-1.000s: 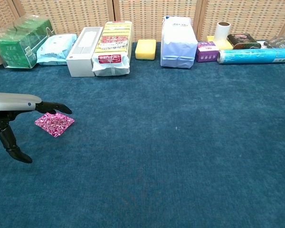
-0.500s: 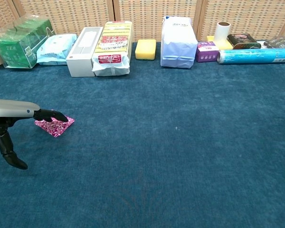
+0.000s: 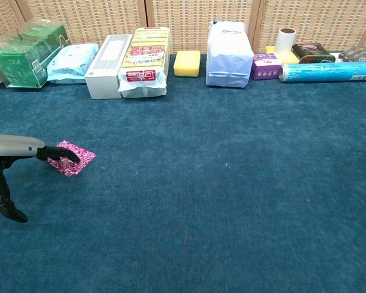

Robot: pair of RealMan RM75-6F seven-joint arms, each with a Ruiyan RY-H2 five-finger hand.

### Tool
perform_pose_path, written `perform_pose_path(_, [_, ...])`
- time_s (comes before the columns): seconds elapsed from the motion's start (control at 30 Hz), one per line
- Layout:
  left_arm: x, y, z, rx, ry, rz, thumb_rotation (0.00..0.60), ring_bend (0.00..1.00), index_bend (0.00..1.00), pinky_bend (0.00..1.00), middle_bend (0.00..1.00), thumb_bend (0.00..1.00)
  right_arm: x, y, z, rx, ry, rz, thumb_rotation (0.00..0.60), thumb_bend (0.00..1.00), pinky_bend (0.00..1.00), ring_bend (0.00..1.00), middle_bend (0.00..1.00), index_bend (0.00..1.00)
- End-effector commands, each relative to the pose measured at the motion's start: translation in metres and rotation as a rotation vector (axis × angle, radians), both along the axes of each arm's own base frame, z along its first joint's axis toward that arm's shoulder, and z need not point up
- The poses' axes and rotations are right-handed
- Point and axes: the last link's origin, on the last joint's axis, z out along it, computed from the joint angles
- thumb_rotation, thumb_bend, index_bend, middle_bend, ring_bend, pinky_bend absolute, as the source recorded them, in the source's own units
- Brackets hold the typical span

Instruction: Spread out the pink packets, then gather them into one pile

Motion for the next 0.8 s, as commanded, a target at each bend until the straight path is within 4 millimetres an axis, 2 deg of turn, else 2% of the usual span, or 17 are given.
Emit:
perform_pose_path(0.03, [-0.003, -0.002, 0.002, 0.002, 0.005, 0.001, 0.600, 0.00, 0.00, 0.00, 0.00, 0.03, 0.000, 0.000, 0.000, -0.001, -0.001, -0.001, 0.600, 0.00, 0.00, 0.00, 0.00, 0.10])
perform_pose_path(0.47, [-0.028, -0.007, 0.012, 0.014, 0.044, 0.053, 0.600, 0.00, 0.00, 0.00, 0.00, 0.03, 0.000, 0.001, 0.001, -0.002, -0.005, -0.001, 0.600, 0.00, 0.00, 0.00, 0.00, 0.10])
perform_pose_path(0.8, [-0.067, -0.009, 0.029, 0.040, 0.078, 0.130, 0.600, 0.00, 0.00, 0.00, 0.00, 0.03, 0.000, 0.002, 0.001, 0.006, -0.005, -0.005, 0.600, 0.00, 0.00, 0.00, 0.00, 0.10])
